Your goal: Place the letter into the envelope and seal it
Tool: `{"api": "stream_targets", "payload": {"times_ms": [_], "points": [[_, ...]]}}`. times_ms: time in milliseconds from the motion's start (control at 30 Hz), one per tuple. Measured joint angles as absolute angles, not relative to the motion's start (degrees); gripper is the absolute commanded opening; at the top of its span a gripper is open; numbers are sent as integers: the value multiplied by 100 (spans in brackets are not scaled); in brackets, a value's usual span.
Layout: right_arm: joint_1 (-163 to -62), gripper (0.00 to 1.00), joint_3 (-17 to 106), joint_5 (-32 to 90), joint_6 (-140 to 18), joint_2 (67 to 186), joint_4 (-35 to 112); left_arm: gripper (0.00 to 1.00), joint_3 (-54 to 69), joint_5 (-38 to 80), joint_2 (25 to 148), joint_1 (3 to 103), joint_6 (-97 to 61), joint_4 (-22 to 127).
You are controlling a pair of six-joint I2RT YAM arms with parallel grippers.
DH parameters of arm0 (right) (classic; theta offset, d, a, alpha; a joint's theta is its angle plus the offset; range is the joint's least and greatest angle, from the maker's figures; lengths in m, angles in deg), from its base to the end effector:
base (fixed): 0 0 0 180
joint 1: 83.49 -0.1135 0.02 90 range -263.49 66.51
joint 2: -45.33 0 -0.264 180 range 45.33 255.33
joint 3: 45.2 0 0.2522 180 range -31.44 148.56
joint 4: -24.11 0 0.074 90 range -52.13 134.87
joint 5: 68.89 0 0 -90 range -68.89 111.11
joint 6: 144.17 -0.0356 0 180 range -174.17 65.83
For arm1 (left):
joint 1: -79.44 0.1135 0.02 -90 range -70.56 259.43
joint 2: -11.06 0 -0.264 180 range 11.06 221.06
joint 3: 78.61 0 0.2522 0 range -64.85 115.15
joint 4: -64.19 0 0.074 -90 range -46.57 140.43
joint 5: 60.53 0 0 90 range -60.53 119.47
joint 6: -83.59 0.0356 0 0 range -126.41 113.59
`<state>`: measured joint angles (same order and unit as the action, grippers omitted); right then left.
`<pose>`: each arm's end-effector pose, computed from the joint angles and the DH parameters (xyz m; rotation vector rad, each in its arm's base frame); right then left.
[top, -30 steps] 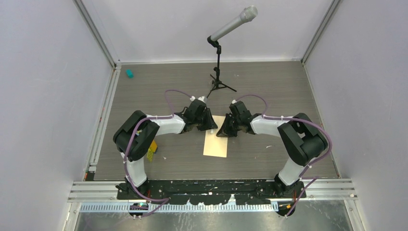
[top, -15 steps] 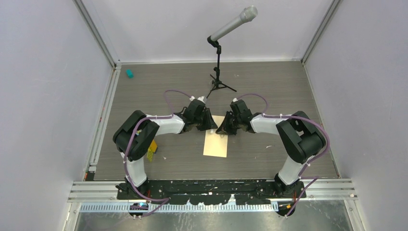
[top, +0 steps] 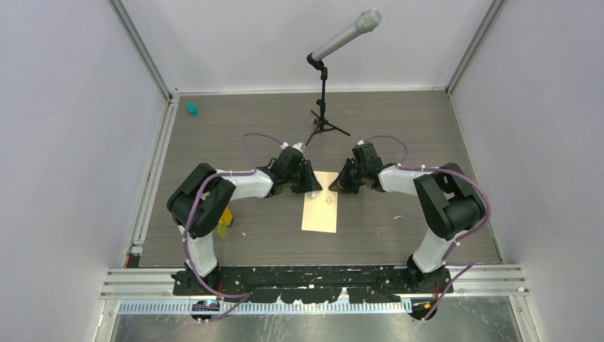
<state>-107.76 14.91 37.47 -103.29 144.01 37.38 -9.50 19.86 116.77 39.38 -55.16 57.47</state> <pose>0.2911 0.1423 0.1322 0.4406 2.6110 0.8514 0.2819 -0.2448 0.1424 -0.0998 2.5192 -0.9120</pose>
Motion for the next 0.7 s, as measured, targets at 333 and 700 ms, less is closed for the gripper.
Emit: {"api": "stream_targets", "payload": {"times_ms": [333, 700], "points": [[-11209, 1, 1342, 3633, -10043, 14134, 3983, 0, -1007, 1978, 11675, 3945, -5571, 5839], [-11487, 1, 1104, 3497, -9842, 13708, 4468, 0, -1070, 1980, 11657, 3954, -5696, 5940]]}}
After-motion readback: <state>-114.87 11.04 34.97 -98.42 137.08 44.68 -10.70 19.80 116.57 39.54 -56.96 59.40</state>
